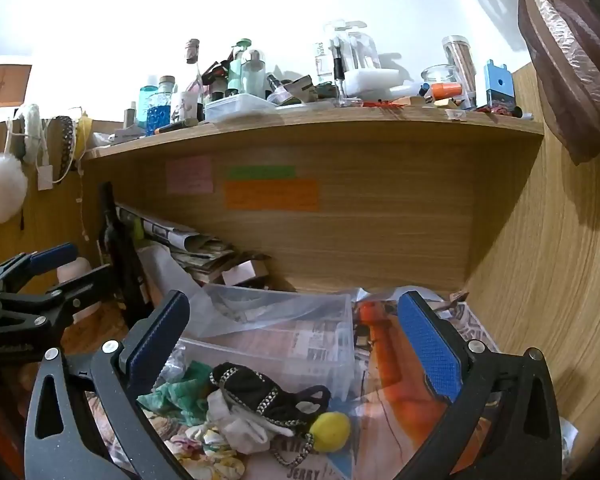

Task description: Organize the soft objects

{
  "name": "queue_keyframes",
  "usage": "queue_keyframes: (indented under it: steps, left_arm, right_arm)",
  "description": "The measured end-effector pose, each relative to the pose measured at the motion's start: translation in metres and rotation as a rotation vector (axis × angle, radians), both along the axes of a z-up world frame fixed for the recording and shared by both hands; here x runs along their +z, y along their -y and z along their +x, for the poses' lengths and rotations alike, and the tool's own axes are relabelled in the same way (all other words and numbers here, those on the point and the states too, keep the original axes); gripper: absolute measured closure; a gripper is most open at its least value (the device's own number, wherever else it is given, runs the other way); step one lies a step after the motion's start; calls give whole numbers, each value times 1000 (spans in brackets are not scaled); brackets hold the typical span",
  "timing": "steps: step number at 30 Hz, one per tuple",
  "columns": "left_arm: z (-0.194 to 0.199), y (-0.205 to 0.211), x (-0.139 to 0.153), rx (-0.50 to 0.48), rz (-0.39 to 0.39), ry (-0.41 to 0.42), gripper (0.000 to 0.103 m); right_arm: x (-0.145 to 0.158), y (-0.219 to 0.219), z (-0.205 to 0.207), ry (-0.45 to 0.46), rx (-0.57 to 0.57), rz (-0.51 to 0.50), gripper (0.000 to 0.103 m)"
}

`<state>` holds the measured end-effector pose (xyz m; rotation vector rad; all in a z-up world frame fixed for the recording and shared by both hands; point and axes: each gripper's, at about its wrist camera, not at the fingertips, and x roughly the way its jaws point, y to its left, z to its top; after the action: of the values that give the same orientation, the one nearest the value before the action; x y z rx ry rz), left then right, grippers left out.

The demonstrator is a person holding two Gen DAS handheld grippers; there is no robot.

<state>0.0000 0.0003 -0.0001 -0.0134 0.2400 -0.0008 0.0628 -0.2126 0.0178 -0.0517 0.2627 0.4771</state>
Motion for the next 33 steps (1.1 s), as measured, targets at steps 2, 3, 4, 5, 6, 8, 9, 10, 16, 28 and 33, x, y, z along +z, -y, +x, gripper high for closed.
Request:
queue_keyframes:
  steps: [2,3,4,5,6,8,9,10,16,28,33]
  left_arm:
    - [0,0,0,5,3,3,0]
    - [0,0,0,7,6,4,0]
    - [1,0,0,8,8,4,0]
    - [2,4,2,5,11,5,0]
    - [2,4,2,1,10,5,0]
    - [-2,5,2,-1,7,14,0]
    - [-3,4,2,-4,12,18,0]
    - [-3,3,2,-7,13,19,0]
    - [-2,4,3,-10,13,21,0]
    - [0,2,4,-5,10,19,0]
    - [1,-3,4,-7,-3,17,0]
  right_arm:
    - [-1,1,1,5,3,-7,0]
    - [-1,0,1,5,5,-9,0]
    - [-1,0,1,3,7,-8,0]
    - [0,-2,-1,4,8,-9,0]
    - [1,-4,-3,5,7,-10,0]
    - [1,-3,-3,5,11,-7,0]
    - [0,-2,-3,9,13,-7,0]
    - [0,-2,-4,9,14,-6,0]
    - [1,-2,-5,11,11,-7,0]
    - [1,-3,-2,10,16,-2,0]
    - [1,-3,-2,11,15,-2,0]
